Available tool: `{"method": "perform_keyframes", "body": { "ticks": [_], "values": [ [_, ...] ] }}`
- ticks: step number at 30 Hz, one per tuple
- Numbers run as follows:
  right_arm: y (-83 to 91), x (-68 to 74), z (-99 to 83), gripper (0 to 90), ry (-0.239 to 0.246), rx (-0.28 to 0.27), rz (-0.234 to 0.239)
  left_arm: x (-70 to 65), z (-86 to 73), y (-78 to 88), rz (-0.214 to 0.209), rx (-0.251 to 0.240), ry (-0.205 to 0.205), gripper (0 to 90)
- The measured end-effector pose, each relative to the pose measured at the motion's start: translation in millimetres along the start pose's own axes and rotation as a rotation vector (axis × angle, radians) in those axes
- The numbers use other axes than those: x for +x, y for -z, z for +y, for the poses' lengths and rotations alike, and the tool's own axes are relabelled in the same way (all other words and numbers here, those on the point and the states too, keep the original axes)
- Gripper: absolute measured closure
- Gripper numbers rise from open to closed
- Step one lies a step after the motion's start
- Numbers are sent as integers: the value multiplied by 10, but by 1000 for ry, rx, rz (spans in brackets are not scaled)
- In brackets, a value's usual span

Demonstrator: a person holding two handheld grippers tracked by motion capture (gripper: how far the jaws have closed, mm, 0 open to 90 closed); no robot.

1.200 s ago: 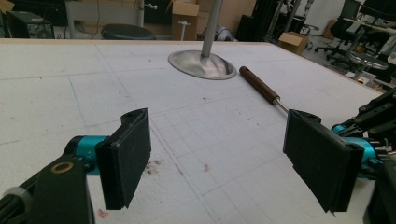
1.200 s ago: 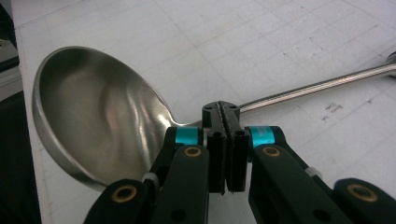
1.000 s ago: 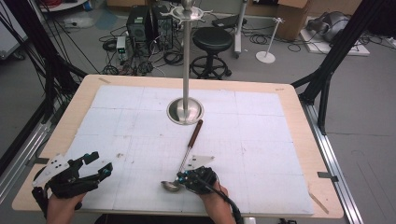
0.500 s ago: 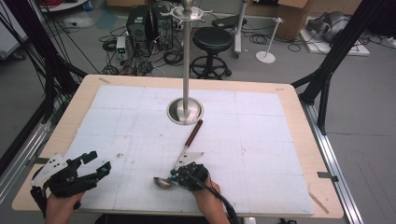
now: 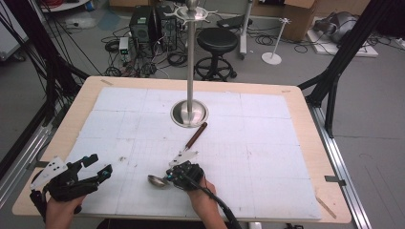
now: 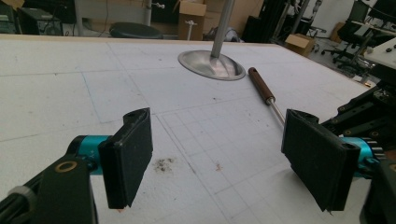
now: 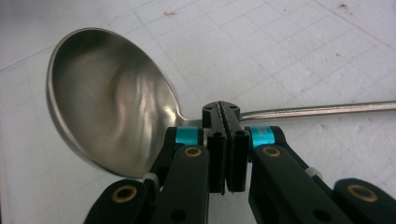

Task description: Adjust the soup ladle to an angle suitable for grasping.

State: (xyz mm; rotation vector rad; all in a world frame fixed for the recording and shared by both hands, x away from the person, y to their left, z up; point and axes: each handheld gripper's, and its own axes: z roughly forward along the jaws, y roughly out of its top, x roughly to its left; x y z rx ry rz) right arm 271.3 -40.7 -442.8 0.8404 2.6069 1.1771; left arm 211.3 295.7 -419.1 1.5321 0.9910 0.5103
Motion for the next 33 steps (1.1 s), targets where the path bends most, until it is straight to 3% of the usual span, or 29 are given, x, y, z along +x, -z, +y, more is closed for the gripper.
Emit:
{"method": "perform_keyframes", "body": {
  "ticks": [18, 33],
  "values": [
    [-244, 72, 165, 890, -38, -33, 15, 43, 8, 37, 15, -13, 16, 254],
    [-388, 53, 273, 890, -78, -62, -3, 84, 8, 76, 24, -23, 33, 253]
  ]
}}
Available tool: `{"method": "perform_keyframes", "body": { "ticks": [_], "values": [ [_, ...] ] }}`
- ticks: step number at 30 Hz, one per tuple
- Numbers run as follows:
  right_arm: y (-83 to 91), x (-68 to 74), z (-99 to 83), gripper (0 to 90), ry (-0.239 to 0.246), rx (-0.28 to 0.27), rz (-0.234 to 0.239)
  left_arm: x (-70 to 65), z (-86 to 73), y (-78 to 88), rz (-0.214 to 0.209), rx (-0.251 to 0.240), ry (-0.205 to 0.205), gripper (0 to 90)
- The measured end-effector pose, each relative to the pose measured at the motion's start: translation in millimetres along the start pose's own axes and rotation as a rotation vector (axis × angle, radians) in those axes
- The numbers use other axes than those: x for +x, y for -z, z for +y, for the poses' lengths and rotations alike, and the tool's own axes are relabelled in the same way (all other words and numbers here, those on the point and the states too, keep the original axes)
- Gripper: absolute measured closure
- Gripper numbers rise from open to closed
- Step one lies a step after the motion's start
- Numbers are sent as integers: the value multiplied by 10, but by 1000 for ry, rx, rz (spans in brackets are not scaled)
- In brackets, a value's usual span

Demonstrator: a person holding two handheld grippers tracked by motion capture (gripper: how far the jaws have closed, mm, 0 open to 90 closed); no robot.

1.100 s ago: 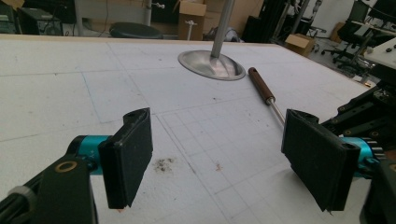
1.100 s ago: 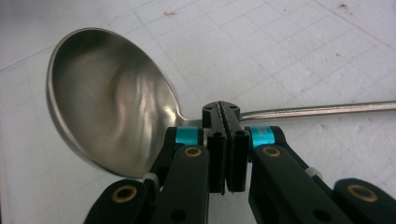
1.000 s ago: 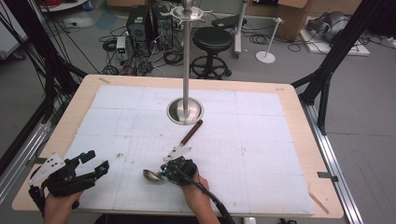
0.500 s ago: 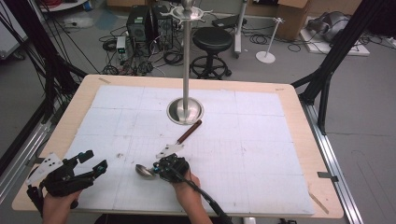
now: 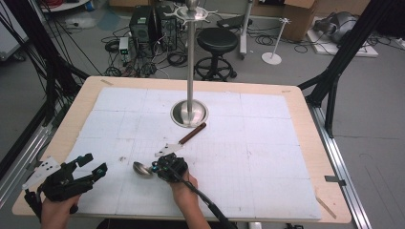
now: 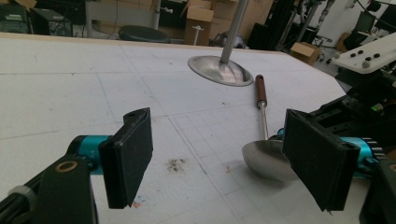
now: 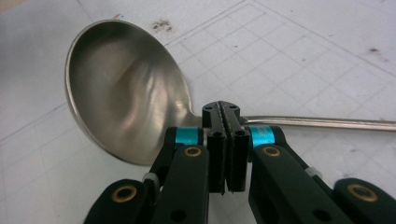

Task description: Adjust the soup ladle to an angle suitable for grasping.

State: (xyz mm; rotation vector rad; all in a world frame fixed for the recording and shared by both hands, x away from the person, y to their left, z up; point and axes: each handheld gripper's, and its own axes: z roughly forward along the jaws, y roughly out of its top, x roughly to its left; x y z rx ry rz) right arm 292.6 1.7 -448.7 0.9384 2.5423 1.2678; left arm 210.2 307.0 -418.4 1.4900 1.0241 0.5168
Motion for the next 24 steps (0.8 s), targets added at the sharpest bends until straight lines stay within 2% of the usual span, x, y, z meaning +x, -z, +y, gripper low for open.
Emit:
{"method": "perform_keyframes", "body": {
  "ticks": [2, 6, 7, 8, 9, 10, 11, 12, 13, 14, 15, 16, 17, 18, 19, 21, 22, 24],
  "values": [
    [56, -16, 5, 889, 2, -13, -9, 7, -1, 4, 1, 1, 0, 254],
    [330, -85, -20, 885, 9, -65, -26, 5, -2, 0, -4, 4, 0, 258],
    [330, -85, -20, 885, 9, -65, -26, 5, -2, 0, -4, 4, 0, 258],
    [526, -167, -80, 881, -2, -94, -47, -4, -4, -8, -6, 5, -2, 259],
    [526, -167, -80, 881, -2, -94, -47, -4, -4, -8, -6, 5, -2, 262],
    [598, -200, -107, 876, -8, -104, -56, -7, -5, -13, -9, 7, -6, 262],
    [809, -287, -196, 872, -25, -136, -76, -11, -6, -18, -9, 10, -9, 264],
    [919, -330, -247, 868, -34, -156, -85, -20, -8, -28, -14, 13, -15, 266],
    [919, -330, -247, 868, -34, -156, -85, -20, -8, -28, -14, 13, -15, 268],
    [1165, -423, -376, 862, -51, -193, -114, -25, -9, -33, -17, 17, -19, 271],
    [1165, -423, -376, 862, -51, -193, -114, -28, -9, -36, -19, 19, -22, 271],
    [1374, -494, -497, 852, -61, -217, -139, -35, -11, -45, -21, 18, -23, 276],
    [1447, -518, -544, 846, -64, -229, -146, -38, -11, -47, -22, 21, -24, 277],
    [1447, -518, -544, 846, -64, -229, -146, -43, -12, -52, -25, 23, -26, 277],
    [1638, -569, -666, 827, -82, -249, -161, -49, -13, -60, -28, 26, -30, 280],
    [1812, -607, -776, 792, -86, -268, -186, -51, -14, -64, -29, 29, -32, 281],
    [1895, -626, -825, 753, -88, -271, -203, -54, -16, -69, -32, 31, -33, 281],
    [2049, -663, -920, 612, -92, -281, -237, -61, -18, -74, -37, 35, -38, 281]
  ]
}}
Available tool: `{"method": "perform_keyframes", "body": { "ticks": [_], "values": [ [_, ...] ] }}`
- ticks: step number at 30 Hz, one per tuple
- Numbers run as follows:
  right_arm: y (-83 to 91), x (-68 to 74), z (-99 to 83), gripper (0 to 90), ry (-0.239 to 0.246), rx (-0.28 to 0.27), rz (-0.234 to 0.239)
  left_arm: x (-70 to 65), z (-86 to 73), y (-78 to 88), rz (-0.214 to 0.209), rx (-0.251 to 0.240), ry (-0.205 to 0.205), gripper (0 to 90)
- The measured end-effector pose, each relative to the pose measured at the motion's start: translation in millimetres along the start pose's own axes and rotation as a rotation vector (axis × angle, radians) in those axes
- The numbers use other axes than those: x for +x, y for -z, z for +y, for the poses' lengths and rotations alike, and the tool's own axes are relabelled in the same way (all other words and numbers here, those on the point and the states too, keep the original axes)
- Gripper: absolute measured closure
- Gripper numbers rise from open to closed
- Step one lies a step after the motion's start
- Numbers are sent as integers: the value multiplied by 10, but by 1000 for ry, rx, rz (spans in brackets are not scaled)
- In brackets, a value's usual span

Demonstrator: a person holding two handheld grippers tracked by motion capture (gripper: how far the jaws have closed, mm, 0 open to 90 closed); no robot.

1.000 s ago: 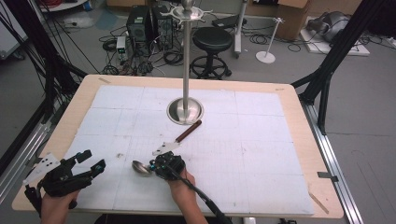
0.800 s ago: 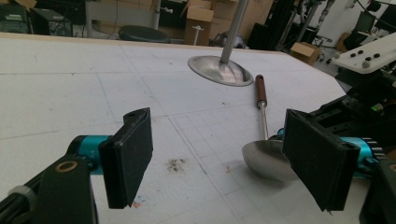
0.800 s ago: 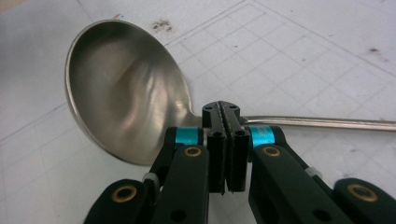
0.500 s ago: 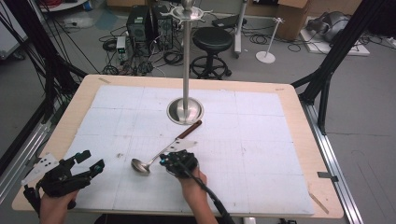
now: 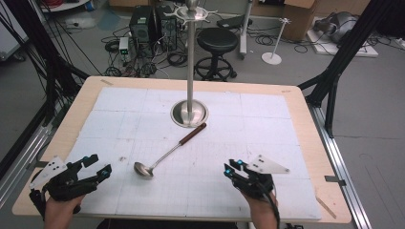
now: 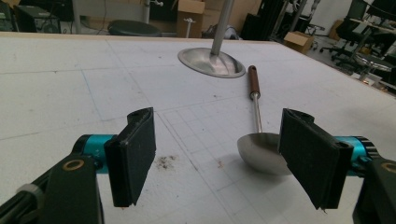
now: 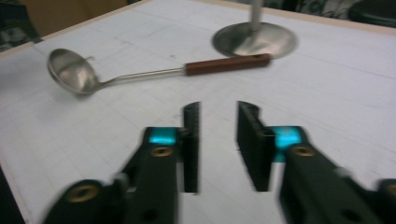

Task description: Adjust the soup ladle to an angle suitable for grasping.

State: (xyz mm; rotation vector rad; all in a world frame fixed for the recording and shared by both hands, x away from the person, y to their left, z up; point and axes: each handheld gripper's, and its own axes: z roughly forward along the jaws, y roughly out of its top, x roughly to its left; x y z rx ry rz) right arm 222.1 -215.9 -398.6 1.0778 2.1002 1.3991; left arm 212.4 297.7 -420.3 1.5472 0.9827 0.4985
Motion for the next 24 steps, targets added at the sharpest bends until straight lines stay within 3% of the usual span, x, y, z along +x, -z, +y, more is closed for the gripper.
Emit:
{"method": "perform_keyframes", "body": {
  "ticks": [1, 2, 6, 8, 15, 24],
  "values": [
    [76, -37, -26, 530, 1, -12, -30, -3, -1, -3, -2, -1, -2, 281],
    [76, -37, -26, 530, 1, -12, -30, -7, -1, -4, -6, -2, -2, 281],
    [365, -193, -176, 293, -26, -56, -119, -20, 4, -8, -23, -8, -13, 282],
    [462, -234, -225, 262, -34, -72, -147, -25, 5, -10, -27, -7, -15, 281],
    [614, -288, -246, 243, -61, -107, -204, -68, 4, -37, -39, 2, -24, 271],
    [639, -316, -258, 243, -64, -107, -214, -110, 86, -69, -62, 10, -30, 277]
  ]
}}
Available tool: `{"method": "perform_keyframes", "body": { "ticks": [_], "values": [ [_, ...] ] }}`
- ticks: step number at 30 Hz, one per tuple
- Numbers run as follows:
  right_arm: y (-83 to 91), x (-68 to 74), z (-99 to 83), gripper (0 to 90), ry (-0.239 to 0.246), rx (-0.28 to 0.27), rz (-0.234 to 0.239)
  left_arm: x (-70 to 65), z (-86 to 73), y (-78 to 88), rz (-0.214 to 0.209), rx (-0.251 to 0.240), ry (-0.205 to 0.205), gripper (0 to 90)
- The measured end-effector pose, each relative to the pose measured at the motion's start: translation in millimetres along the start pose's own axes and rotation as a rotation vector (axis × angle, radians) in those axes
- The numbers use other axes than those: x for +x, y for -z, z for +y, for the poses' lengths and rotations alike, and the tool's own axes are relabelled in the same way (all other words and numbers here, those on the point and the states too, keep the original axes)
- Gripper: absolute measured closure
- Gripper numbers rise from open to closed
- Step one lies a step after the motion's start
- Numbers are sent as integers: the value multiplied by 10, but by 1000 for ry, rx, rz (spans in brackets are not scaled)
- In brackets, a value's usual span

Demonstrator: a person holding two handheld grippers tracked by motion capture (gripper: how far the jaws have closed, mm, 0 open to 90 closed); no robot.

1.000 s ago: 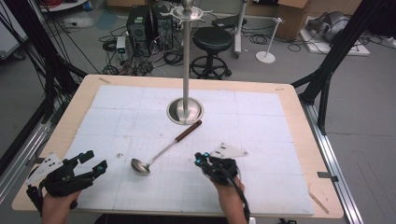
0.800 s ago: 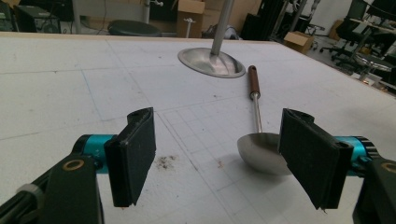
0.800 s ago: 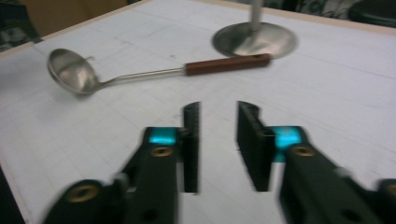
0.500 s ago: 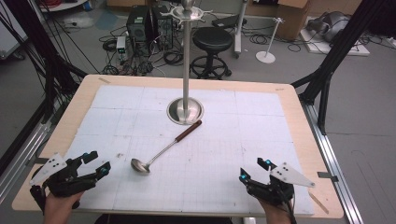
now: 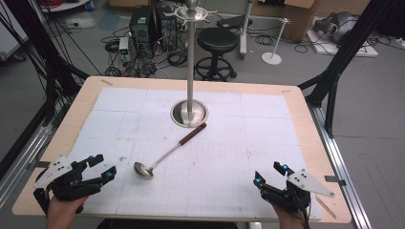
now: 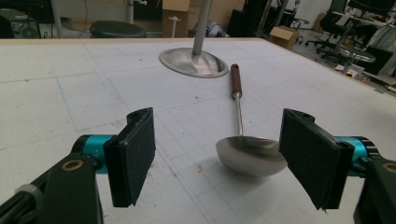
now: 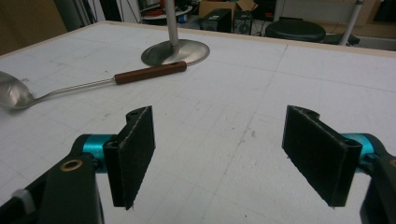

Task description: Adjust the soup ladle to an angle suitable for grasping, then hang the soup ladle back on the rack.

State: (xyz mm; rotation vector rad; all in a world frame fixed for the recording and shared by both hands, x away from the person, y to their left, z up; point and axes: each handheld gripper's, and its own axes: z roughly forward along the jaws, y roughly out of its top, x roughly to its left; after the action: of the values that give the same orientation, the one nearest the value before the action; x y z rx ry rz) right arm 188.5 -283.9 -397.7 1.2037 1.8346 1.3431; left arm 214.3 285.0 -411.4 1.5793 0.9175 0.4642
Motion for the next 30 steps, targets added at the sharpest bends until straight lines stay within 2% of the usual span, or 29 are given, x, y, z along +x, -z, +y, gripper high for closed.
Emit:
{"method": "perform_keyframes", "body": {
  "ticks": [6, 8, 11, 14, 16, 19, 20, 21, 24, 27, 29, 30],
  "values": [
    [-40, -27, -1, 243, 10, 9, 7, 26, 146, -138, -46, 54, 8, 289],
    [-45, -27, 3, 243, -1, 7, 4, 41, 268, -246, -62, 63, 3, 288],
    [-58, -26, 3, 243, -3, 13, 7, 45, 354, -330, -54, 72, 5, 295],
    [-69, -33, 8, 243, -6, 9, 0, 51, 488, -506, -67, 122, 0, 308],
    [-67, -35, 12, 244, -2, 8, -2, 27, 541, -594, -74, 156, -23, 312],
    [-60, -40, 7, 244, -3, 10, -4, -5, 580, -685, -79, 179, -43, 320],
    [-55, -64, -4, 244, -6, 6, -6, -44, 615, -794, -82, 209, -65, 321],
    [-55, -64, -4, 244, -6, 6, -6, -44, 615, -794, -82, 209, -65, 321],
    [-53, -95, -9, 244, -13, 5, -9, -91, 652, -975, -93, 258, -90, 328],
    [-45, -101, -4, 244, -13, 5, -16, -161, 642, -1218, -105, 352, -129, 340],
    [-41, -88, -3, 244, -10, 6, -15, -199, 634, -1321, -117, 395, -158, 351],
    [-41, -88, -3, 244, -10, 6, -15, -199, 634, -1321, -117, 395, -158, 360]
  ]
}}
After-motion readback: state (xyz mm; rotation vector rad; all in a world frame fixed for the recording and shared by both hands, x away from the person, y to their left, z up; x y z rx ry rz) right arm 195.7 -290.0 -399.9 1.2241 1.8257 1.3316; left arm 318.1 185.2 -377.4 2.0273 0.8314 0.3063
